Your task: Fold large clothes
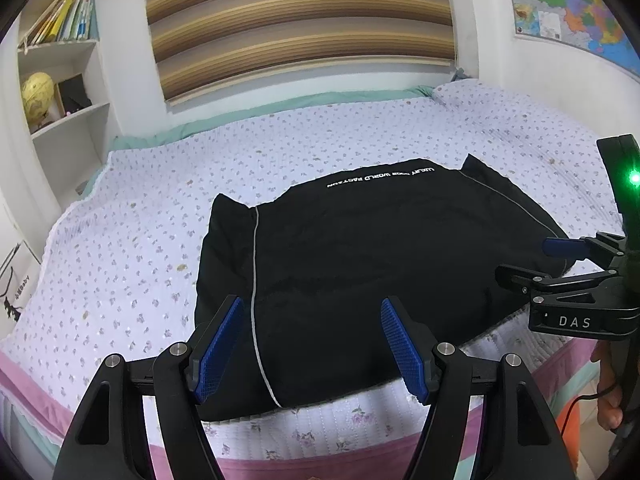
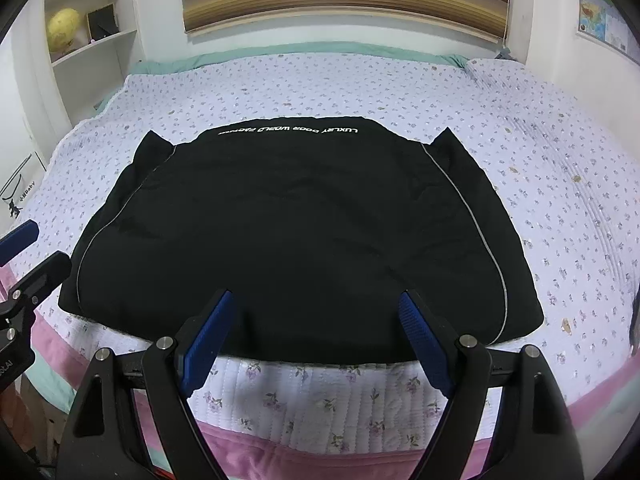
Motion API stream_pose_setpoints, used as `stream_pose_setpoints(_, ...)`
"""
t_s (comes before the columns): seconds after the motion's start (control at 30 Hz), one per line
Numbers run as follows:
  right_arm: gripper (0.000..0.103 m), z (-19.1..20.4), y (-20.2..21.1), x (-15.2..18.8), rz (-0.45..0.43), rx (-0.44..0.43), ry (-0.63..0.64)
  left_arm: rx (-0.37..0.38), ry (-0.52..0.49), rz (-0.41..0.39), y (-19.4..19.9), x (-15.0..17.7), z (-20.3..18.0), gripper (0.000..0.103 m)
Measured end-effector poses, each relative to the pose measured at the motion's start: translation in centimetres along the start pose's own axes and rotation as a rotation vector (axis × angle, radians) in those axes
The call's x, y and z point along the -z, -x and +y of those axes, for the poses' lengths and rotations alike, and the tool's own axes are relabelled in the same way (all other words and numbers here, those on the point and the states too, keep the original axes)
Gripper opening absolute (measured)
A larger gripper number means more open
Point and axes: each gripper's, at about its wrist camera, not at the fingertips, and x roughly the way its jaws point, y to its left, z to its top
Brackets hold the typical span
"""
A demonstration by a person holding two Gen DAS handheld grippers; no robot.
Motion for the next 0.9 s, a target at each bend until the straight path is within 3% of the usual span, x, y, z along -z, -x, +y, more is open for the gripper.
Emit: stream_pose_setpoints(0.9,0.085,-0.5,-1.1,0.1,0.031,-0.007,-0.008,-0.013,0.064,-0.009,-0.4,-0.2,1.9,0.072)
